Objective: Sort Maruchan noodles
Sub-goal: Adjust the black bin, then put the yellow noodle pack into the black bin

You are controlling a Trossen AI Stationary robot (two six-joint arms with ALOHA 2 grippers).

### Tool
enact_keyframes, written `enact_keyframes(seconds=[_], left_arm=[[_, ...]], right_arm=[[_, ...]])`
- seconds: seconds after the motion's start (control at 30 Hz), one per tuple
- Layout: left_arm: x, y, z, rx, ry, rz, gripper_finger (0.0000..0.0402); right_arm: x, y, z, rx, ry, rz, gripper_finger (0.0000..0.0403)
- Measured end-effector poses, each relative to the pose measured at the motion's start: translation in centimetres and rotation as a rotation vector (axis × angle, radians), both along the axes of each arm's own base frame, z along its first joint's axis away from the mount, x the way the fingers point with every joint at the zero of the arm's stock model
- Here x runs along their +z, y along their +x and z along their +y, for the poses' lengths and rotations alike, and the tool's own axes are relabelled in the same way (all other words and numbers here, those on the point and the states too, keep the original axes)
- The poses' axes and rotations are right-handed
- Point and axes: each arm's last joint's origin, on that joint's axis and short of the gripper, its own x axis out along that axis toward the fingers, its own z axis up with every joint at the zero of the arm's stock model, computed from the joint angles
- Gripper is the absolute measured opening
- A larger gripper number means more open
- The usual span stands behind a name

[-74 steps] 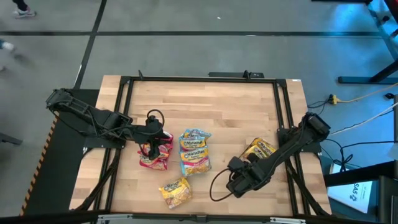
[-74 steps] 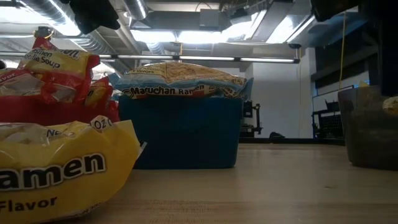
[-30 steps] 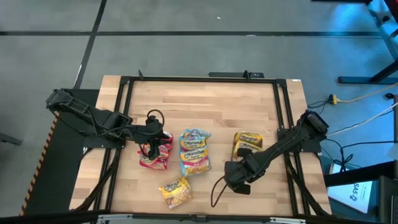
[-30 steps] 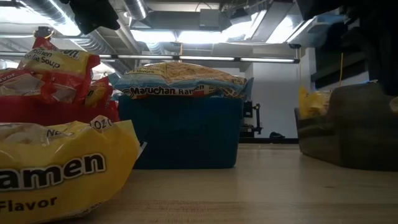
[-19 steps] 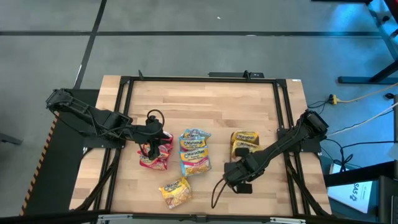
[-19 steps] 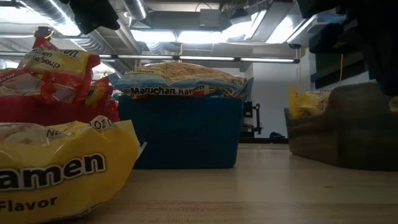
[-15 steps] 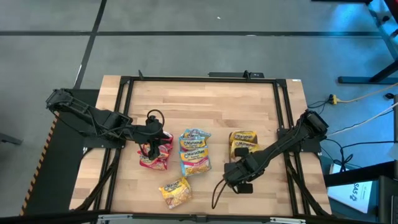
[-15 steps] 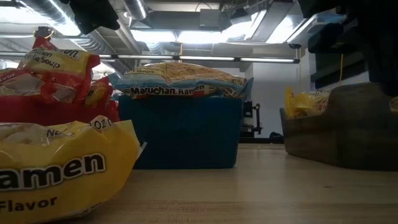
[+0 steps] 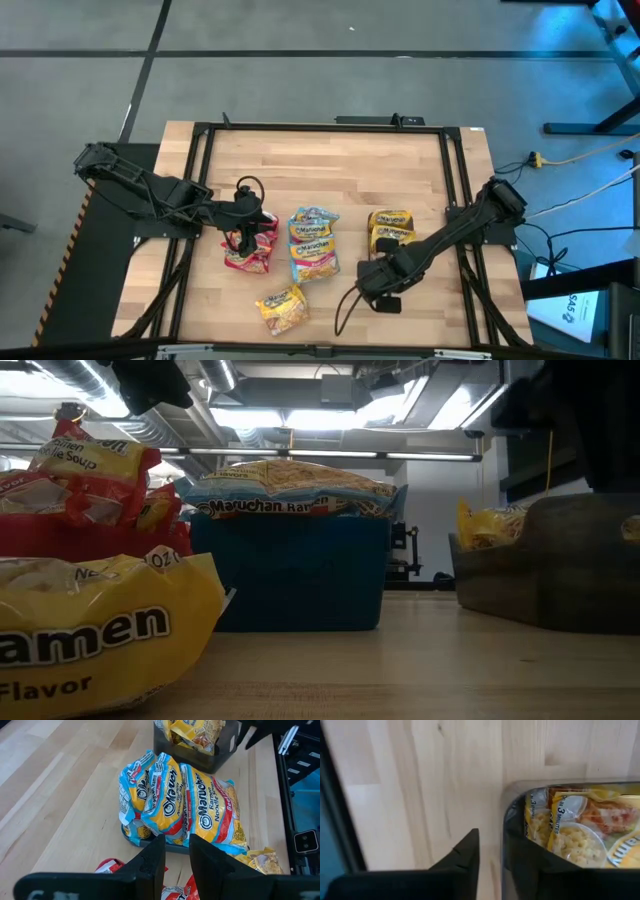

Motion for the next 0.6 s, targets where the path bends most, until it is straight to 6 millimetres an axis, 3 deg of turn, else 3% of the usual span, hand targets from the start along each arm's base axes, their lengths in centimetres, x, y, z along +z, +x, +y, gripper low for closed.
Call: enact_keyframes(seconds=[0.2,0.43,0.6], left_arm=[[0.0,0.0,0.0,0.001,0.001,0.0,0.008],[0.0,0.0,0.0,0.002,0.002,-0.001,0.008],[0.0,0.0,0.0,0.001,0.003,0.003,0.008]], right_arm=[[2.7,0.8,0.6,0.012,0.043,-0.072,0.0141],[4.6,3.7,2.2,0.096,0.171,-0.419,0.0149],[3.4,6.5,1.9,-0.044,0.196,-0.561,0.0149]])
